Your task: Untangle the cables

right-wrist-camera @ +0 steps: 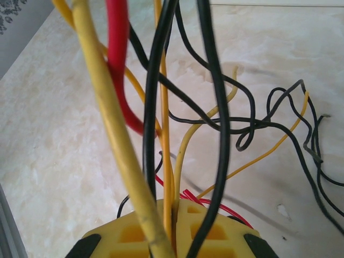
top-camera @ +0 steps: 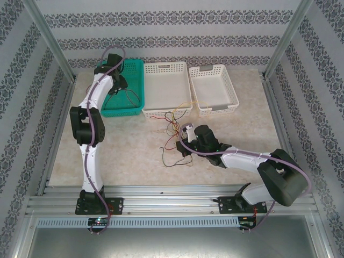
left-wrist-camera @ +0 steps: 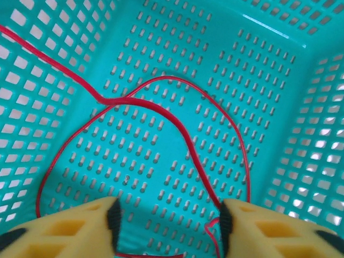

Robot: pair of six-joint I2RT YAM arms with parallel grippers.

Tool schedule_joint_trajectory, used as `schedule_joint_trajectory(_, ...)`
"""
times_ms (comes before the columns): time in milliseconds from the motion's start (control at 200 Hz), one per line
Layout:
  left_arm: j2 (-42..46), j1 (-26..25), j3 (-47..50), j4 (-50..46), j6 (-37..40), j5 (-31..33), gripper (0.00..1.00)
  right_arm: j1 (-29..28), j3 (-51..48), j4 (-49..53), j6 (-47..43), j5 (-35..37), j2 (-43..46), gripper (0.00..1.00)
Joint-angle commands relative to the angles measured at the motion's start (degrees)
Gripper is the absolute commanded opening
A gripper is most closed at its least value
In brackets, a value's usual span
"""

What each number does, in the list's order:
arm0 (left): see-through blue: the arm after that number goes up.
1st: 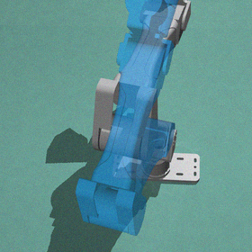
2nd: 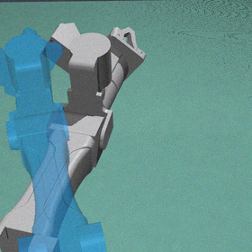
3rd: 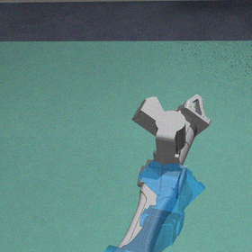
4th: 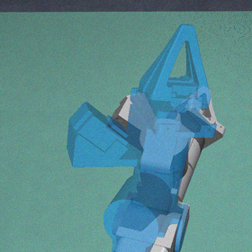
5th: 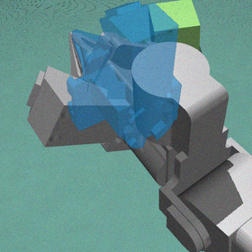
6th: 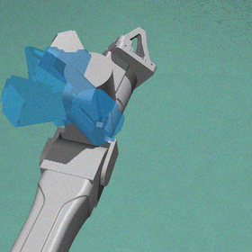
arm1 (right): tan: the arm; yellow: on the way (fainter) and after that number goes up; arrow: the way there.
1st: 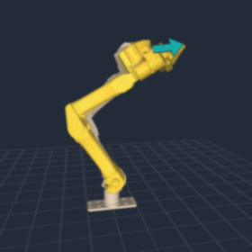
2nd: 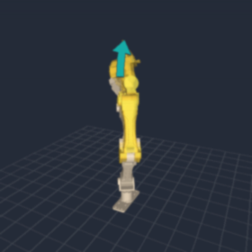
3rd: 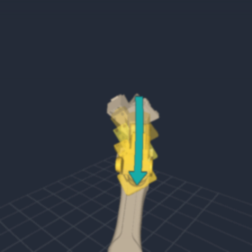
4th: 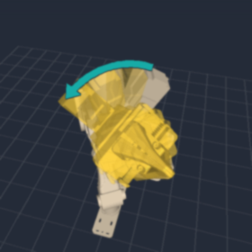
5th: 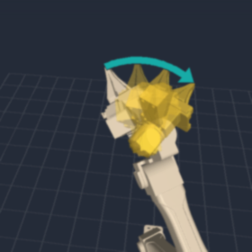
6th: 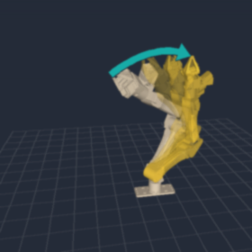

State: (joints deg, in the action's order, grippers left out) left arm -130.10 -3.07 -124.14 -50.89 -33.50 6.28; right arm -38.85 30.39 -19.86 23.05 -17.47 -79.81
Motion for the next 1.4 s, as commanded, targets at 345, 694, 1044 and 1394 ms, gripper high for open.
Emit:
schedule_joint_trajectory(345, -0.91, -1.67, -0.86, -3.45, 1.11, 1.98, 0.23, -0.86, 1.62, -0.33, -1.89, -0.64, 1.93, 0.00)
schedule_joint_trajectory(694, 0.49, -3.47, -1.43, -3.49, 1.68, 1.50, 0.00, -0.94, 1.36, -0.40, -1.89, -0.63, 2.64, 0.00)
schedule_joint_trajectory(1044, 5.30, -5.89, -1.48, -3.02, 2.71, 1.63, 0.17, -0.99, 1.19, -0.46, -1.84, -0.63, 3.32, 0.00)
schedule_joint_trajectory(1394, 0.50, -5.93, -6.50, -4.83, 2.73, 8.06, 0.66, -1.36, 1.26, -0.62, -1.99, -1.24, 3.22, 0.00)
